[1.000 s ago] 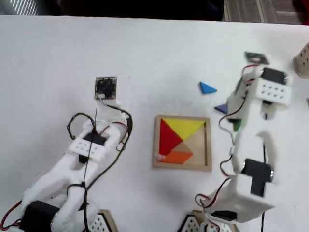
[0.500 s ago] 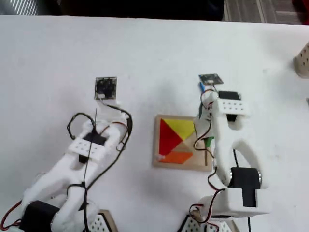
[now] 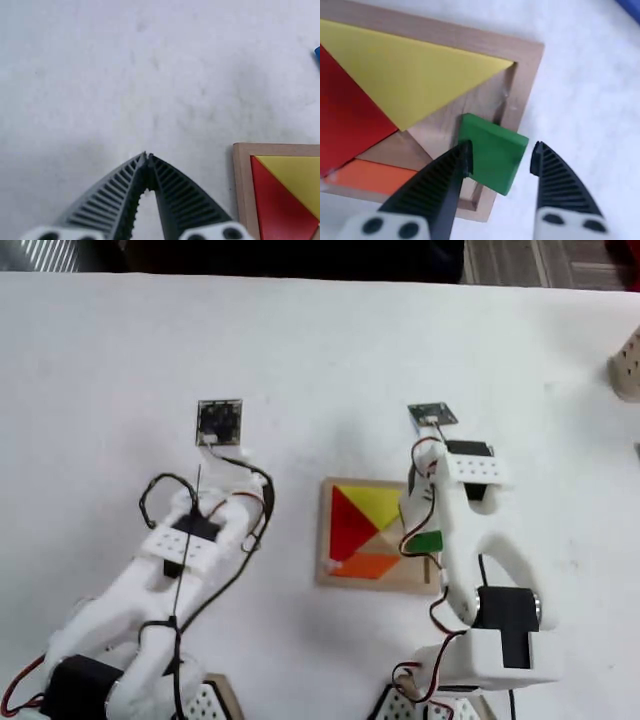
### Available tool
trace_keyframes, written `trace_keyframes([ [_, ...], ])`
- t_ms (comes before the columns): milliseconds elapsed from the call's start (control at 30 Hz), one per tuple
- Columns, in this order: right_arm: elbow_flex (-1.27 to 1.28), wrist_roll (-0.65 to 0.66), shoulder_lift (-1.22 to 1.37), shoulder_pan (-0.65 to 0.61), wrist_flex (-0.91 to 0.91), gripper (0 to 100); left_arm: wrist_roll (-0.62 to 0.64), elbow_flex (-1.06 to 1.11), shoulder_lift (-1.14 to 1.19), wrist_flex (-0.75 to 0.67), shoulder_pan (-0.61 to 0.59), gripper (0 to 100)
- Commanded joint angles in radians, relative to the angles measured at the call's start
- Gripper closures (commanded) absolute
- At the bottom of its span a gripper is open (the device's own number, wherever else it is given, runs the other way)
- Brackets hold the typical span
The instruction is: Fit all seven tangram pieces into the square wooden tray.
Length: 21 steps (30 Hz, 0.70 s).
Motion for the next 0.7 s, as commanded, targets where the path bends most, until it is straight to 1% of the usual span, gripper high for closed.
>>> trace_keyframes([
  [0, -0.049, 0.000, -0.054, -0.010, 0.031, 80.8, -0.012, -0.015, -0.030, -0.011, 0.008, 98],
  [300, -0.160, -0.002, -0.059, -0.001, 0.159, 81.1, -0.012, -0.015, -0.030, -0.011, 0.008, 98],
  [367, -0.164, -0.018, -0.059, 0.008, 0.176, 81.5, -0.012, -0.015, -0.030, -0.011, 0.008, 98],
  [433, -0.164, -0.020, -0.061, 0.027, 0.176, 85.7, -0.012, -0.015, -0.030, -0.011, 0.008, 98],
  [533, -0.155, -0.018, -0.058, 0.064, 0.174, 99.1, -0.012, -0.015, -0.030, -0.011, 0.008, 98],
  [600, -0.130, -0.014, -0.059, 0.074, 0.179, 96.9, -0.012, -0.015, -0.030, -0.011, 0.008, 98],
  [667, -0.106, -0.012, -0.071, 0.071, 0.177, 98.1, -0.012, -0.017, -0.030, -0.011, 0.008, 98],
])
